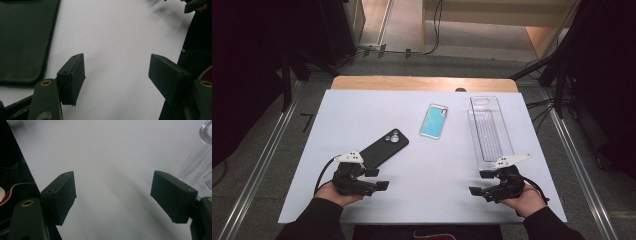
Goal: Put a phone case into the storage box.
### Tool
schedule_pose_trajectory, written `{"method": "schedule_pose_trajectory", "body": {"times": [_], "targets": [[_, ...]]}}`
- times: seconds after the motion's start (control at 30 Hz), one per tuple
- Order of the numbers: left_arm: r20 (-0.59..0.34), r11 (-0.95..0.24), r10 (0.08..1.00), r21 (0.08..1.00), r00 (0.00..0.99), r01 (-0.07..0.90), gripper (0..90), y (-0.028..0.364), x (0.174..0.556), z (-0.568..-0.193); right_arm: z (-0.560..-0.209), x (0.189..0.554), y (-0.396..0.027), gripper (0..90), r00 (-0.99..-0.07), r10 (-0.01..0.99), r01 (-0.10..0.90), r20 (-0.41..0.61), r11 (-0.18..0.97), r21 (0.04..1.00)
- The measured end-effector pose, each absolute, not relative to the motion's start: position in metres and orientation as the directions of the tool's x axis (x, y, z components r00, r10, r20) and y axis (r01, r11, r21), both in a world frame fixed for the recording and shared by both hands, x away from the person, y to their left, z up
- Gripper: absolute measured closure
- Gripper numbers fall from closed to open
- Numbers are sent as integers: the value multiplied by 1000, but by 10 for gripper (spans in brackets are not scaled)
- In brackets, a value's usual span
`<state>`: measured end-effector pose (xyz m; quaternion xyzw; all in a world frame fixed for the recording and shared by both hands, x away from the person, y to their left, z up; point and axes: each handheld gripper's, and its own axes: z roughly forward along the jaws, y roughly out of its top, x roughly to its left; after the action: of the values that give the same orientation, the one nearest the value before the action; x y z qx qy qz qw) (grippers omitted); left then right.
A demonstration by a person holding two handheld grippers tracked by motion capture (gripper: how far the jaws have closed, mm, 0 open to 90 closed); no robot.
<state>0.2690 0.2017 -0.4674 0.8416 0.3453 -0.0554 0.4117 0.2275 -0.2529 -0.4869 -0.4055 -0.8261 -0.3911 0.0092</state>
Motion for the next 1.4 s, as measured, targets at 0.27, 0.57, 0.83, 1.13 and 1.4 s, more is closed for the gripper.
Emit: {"method": "schedule_pose_trajectory", "body": {"times": [0.27,0.57,0.83,1.13,1.4], "targets": [[-386,-422,531,651,754,631,296,202,269,-468,-487,229,-252,180,-663,676,680,322,365,636],[-385,-426,533,647,753,632,296,203,270,-468,-486,230,-250,180,-667,666,682,334,365,633],[-399,-416,533,645,746,641,296,204,272,-468,-486,230,-249,182,-663,665,691,343,368,622],[-390,-423,532,646,751,635,296,203,270,-467,-485,231,-248,185,-667,661,690,342,377,618],[-392,-414,539,648,746,640,296,204,271,-467,-478,234,-240,183,-645,668,709,371,343,616]]}}
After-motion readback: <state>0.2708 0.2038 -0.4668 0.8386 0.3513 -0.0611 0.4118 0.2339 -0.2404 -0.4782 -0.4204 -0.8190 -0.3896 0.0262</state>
